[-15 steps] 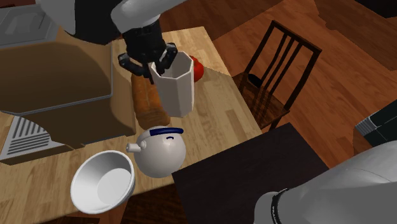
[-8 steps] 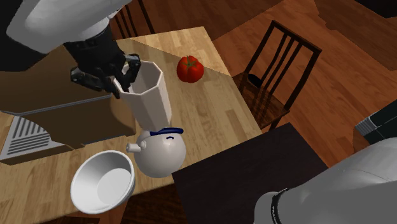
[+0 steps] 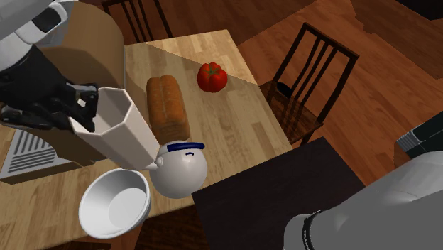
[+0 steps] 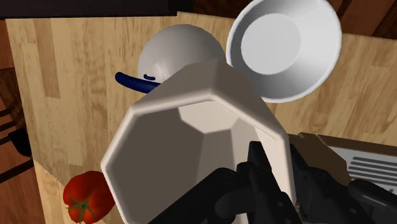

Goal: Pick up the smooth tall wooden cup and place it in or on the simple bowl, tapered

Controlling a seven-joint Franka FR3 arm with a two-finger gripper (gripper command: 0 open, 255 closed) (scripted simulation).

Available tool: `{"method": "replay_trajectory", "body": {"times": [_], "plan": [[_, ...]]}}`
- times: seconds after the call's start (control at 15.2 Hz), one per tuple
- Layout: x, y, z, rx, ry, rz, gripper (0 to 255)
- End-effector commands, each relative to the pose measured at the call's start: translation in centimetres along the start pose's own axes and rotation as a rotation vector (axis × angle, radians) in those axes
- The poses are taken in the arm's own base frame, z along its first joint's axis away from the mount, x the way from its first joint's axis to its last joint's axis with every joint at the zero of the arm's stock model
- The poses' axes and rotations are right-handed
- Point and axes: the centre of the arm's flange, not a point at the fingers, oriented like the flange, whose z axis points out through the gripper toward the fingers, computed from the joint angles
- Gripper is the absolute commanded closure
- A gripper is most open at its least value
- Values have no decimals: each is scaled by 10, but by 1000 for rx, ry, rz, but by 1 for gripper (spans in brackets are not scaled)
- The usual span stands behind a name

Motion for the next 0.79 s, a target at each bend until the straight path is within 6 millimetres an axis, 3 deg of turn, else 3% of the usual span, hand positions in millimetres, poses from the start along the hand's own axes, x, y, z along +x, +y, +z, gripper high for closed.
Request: {"method": "replay_trajectory", "body": {"times": [0.0, 0.46, 0.73], "plan": [[-11, -23, -7, 1, 1, 2, 255], [-44, -108, -23, 1, 1, 2, 255], [-47, -113, -8, 1, 1, 2, 255]]}}
